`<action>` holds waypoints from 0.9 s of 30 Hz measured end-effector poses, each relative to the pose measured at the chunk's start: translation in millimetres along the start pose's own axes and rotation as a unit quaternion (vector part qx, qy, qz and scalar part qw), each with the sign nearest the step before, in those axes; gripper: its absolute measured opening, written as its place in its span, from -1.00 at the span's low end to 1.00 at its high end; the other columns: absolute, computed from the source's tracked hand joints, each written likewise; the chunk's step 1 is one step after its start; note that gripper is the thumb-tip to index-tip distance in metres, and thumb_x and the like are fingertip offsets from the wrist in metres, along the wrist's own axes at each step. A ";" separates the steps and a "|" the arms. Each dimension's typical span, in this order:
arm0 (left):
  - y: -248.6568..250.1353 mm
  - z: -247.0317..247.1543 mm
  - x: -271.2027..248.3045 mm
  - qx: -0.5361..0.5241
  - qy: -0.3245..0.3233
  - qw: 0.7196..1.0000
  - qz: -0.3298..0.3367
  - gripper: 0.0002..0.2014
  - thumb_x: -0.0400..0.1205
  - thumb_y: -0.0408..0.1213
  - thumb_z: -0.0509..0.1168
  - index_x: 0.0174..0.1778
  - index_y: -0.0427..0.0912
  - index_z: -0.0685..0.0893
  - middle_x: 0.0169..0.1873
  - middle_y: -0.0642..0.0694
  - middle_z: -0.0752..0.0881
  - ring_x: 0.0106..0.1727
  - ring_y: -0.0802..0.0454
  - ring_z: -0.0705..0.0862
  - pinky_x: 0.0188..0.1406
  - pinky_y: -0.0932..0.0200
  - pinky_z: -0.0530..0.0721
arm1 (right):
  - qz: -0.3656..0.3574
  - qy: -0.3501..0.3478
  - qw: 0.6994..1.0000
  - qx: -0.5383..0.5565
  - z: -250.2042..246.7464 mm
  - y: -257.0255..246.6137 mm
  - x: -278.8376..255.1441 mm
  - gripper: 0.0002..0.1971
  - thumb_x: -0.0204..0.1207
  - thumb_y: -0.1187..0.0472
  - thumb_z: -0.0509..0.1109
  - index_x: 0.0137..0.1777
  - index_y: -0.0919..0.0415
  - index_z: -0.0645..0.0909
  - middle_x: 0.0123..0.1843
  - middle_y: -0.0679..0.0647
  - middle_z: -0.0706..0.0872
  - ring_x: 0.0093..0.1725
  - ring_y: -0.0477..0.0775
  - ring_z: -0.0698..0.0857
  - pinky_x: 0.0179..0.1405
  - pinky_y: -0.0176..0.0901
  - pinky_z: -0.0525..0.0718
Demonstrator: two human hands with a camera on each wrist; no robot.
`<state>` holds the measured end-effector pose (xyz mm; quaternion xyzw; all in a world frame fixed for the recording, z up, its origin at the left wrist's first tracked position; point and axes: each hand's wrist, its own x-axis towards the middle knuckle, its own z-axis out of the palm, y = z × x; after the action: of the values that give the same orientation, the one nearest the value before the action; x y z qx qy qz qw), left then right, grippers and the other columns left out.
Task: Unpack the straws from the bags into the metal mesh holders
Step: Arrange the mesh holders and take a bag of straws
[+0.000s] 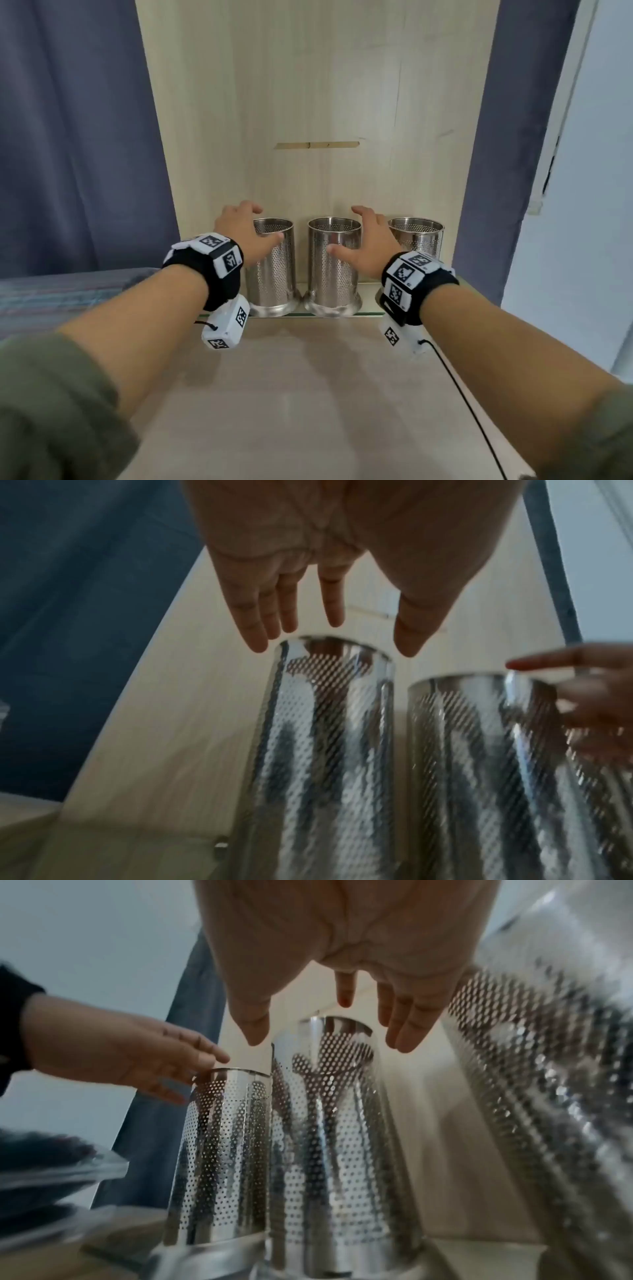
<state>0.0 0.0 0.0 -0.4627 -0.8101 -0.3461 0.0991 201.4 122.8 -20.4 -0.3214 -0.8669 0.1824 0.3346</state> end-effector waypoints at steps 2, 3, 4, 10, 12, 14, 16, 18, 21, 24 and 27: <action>-6.0 11.3 0.0 0.025 -0.009 1.000 -0.006 -0.19 0.42 0.16 0.51 0.50 -0.09 0.35 0.39 -0.25 0.47 0.37 -0.22 0.51 0.36 -0.08 0.51 | 0.028 0.014 0.998 0.054 10.0 -1.8 3.3 0.02 0.39 -0.18 0.59 0.71 0.08 0.08 0.62 0.22 0.30 0.56 0.20 0.41 0.52 0.05 0.41; -9.9 17.7 -0.2 0.021 -0.007 1.000 -0.011 -0.12 0.39 0.17 0.53 0.53 -0.11 0.30 0.40 -0.26 0.46 0.38 -0.24 0.50 0.38 -0.10 0.51 | 0.042 0.017 0.996 0.073 15.6 -1.9 4.7 0.06 0.37 -0.19 0.61 0.72 0.08 0.06 0.63 0.21 0.31 0.57 0.20 0.41 0.52 0.05 0.41; -12.5 22.6 -1.8 0.003 -0.007 1.000 -0.025 -0.04 0.37 0.17 0.55 0.57 -0.13 0.24 0.42 -0.27 0.45 0.40 -0.25 0.50 0.40 -0.11 0.50 | 0.052 0.021 0.994 0.090 21.0 -2.5 5.2 0.09 0.35 -0.18 0.62 0.72 0.09 0.05 0.63 0.19 0.32 0.58 0.18 0.40 0.52 0.03 0.40; -24.6 35.7 -1.9 -0.181 0.004 0.980 -0.088 0.18 0.27 0.12 0.64 0.63 -0.04 0.00 0.44 -0.26 0.54 0.40 -0.24 0.56 0.42 -0.09 0.50 | 0.070 0.077 0.981 0.166 40.7 6.7 10.2 0.08 0.28 -0.06 0.71 0.69 0.13 0.15 0.50 0.07 0.53 0.37 -0.03 0.55 0.31 -0.24 0.46; -24.4 34.3 -6.7 -0.188 0.013 0.978 -0.085 0.19 0.26 0.10 0.65 0.63 -0.03 0.00 0.42 -0.25 0.55 0.38 -0.22 0.58 0.41 -0.06 0.51 | 0.074 0.091 0.978 0.173 42.1 7.9 8.7 0.04 0.26 -0.06 0.72 0.66 0.11 0.21 0.43 0.03 0.58 0.31 -0.06 0.57 0.25 -0.27 0.46; -23.3 29.3 -14.2 -0.191 0.026 0.978 -0.084 0.18 0.27 0.08 0.66 0.64 -0.05 0.00 0.41 -0.25 0.55 0.37 -0.20 0.58 0.36 0.00 0.50 | 0.077 0.104 0.977 0.172 40.6 8.0 5.2 0.02 0.22 -0.09 0.73 0.62 0.09 0.27 0.38 0.01 0.61 0.32 -0.02 0.60 0.26 -0.24 0.51; -22.4 20.7 -27.2 -0.193 0.053 0.976 -0.083 0.18 0.26 0.08 0.66 0.64 -0.08 0.03 0.43 -0.23 0.53 0.39 -0.17 0.56 0.34 0.04 0.50 | 0.067 0.117 0.977 0.164 37.4 6.0 -1.4 0.00 0.17 -0.12 0.74 0.57 0.06 0.32 0.38 0.00 0.61 0.32 0.00 0.61 0.34 -0.15 0.57; -23.8 10.3 -43.8 -0.187 0.088 0.975 -0.087 0.15 0.25 0.11 0.64 0.63 -0.13 0.10 0.46 -0.19 0.50 0.42 -0.13 0.52 0.36 0.07 0.47 | 0.041 0.136 0.977 0.159 33.2 2.2 -10.5 -0.04 0.14 -0.12 0.74 0.52 0.03 0.35 0.37 -0.01 0.59 0.31 -0.01 0.61 0.36 -0.08 0.60; -30.4 -8.2 -75.0 -0.171 0.111 0.975 -0.092 0.01 0.26 0.10 0.64 0.53 -0.19 0.30 0.33 -0.06 0.55 0.29 0.01 0.55 0.20 0.20 0.46 | 0.001 0.144 0.976 0.164 24.3 -6.2 -28.0 -0.11 0.16 -0.09 0.73 0.45 0.01 0.36 0.34 -0.04 0.55 0.26 -0.05 0.59 0.26 -0.19 0.57; -45.5 -20.6 -102.7 -0.152 0.106 0.978 -0.100 -0.11 0.25 0.09 0.64 0.41 -0.15 0.40 0.13 0.05 0.60 0.10 0.14 0.53 0.08 0.24 0.46 | -0.020 0.121 0.977 0.173 17.4 -14.6 -44.7 -0.14 0.21 -0.05 0.73 0.45 0.03 0.36 0.31 -0.04 0.57 0.24 -0.07 0.59 0.15 -0.33 0.50; -61.5 -23.2 -118.8 -0.115 0.085 0.983 -0.118 -0.16 0.23 0.12 0.64 0.34 -0.07 0.41 -0.02 0.13 0.56 0.03 0.12 0.54 0.05 0.20 0.50 | -0.022 0.091 0.979 0.182 16.1 -20.7 -58.7 -0.13 0.22 -0.02 0.74 0.47 0.07 0.36 0.25 -0.04 0.61 0.20 -0.08 0.61 0.02 -0.47 0.47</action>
<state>11.6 -116.5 -68.8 -0.3410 -0.8025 -0.4841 0.0726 214.6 66.3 -48.0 -0.2514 -0.7921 0.2994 0.4687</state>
